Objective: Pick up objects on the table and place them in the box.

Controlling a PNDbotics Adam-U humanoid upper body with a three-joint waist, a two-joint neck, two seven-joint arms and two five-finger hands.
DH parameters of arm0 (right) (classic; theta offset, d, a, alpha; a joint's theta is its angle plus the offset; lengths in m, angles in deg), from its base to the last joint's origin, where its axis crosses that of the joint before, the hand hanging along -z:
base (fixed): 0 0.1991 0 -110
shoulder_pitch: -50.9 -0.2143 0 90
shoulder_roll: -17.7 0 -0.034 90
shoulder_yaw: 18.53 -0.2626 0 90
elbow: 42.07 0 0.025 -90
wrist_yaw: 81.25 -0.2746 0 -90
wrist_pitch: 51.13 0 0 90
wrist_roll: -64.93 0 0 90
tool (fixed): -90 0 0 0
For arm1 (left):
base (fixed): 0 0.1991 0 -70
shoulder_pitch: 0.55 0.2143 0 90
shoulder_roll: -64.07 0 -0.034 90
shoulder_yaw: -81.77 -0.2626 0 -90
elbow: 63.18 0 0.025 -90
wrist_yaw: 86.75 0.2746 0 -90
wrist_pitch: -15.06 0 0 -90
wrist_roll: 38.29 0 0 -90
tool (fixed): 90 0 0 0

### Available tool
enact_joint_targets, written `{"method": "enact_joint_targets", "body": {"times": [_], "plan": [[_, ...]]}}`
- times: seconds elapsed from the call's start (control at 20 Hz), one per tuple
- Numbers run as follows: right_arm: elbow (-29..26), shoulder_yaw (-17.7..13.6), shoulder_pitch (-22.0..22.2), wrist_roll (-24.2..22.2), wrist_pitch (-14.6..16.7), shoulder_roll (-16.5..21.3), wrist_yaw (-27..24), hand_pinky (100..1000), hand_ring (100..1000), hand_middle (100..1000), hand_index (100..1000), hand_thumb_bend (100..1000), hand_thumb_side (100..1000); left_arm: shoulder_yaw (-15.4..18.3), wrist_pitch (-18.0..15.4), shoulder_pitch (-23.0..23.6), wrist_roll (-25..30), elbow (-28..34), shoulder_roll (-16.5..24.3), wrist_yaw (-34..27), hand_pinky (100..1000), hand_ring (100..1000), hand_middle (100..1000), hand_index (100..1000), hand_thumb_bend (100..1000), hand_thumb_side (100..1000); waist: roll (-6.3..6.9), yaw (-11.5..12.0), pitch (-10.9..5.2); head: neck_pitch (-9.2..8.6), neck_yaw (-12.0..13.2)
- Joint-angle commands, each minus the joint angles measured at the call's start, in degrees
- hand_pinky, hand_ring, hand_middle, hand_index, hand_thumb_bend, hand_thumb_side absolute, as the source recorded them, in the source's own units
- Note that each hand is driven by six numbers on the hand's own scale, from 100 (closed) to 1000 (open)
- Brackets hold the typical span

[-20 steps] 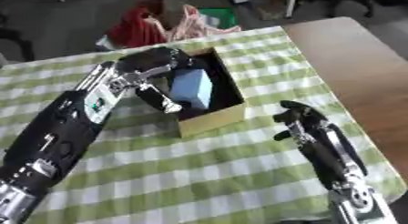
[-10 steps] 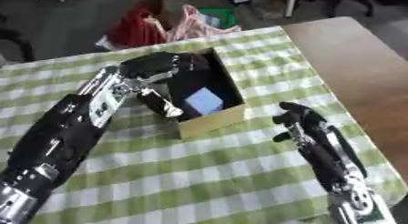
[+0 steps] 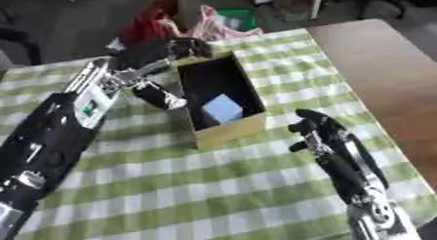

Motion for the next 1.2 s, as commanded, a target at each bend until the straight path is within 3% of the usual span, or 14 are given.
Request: {"method": "enact_joint_targets", "body": {"times": [0.05, 0.3, 0.6, 0.8, 0.85, 0.95, 1.15, 1.2], "plan": [[-0.59, -0.74, -0.09, 0.52, 0.16, 0.95, 0.33, 571, 785, 596, 828, 100, 579, 0.94, 2.81, 0.99, 2.31, 6.73, 5.23, -7.5, 733, 803, 877, 932, 265, 178, -0.59, 0.62, -0.99, -0.15, -0.72], [-0.71, -1.36, 0.29, 1.17, 0.31, 1.09, 0.5, 571, 785, 595, 828, 100, 577, 4.2, 9.04, 8.7, 5.04, 17.55, 10.89, -19.42, 716, 778, 848, 933, 138, 204, -0.96, 2.32, -0.9, -0.02, -1.34], [-0.93, -1.91, 0.74, 1.76, 0.46, 1.31, 0.65, 571, 785, 595, 827, 100, 575, 9.47, 15.59, 21.88, 6.07, 31.48, 14.57, -28.99, 707, 761, 826, 935, 100, 300, -1.52, 4.32, -0.81, 0.27, -1.95], [-1.07, -2.19, 0.9, 2.06, 0.54, 1.37, 0.71, 571, 786, 595, 827, 100, 574, 13.24, 19.35, 30.5, 6.73, 36.36, 13.02, -31.85, 694, 737, 808, 937, 100, 473, -1.88, 5.42, -0.66, 0.78, -1.75], [-1.07, -2.25, 0.96, 2.14, 0.54, 1.34, 0.72, 571, 786, 595, 827, 100, 574, 13.99, 20.26, 32.26, 6.9, 37.06, 12.24, -32.51, 694, 737, 808, 937, 100, 473, -1.96, 5.65, -0.68, 0.92, -1.78], [-1.14, -2.32, 1.01, 2.2, 0.62, 1.36, 0.72, 570, 786, 595, 827, 100, 572, 15.53, 22.44, 35.55, 7.24, 37.92, 10.14, -33.82, 691, 726, 798, 938, 100, 589, -2.22, 6.24, -0.66, 1.09, -1.96], [-1.14, -2.56, 1.09, 2.42, 0.63, 1.27, 0.74, 571, 786, 595, 827, 100, 573, 18.49, 25.1, 41.1, 7.95, 39.6, 5.74, -35.75, 688, 717, 793, 942, 100, 698, -2.62, 6.91, -0.53, 1.59, -1.69], [-1.11, -2.62, 1.16, 2.5, 0.61, 1.23, 0.75, 571, 786, 595, 827, 100, 556, 19.23, 25.83, 42.17, 7.96, 39.91, 4.52, -36.06, 684, 710, 788, 941, 100, 674, -2.65, 7.16, -0.53, 1.8, -1.57]]}}
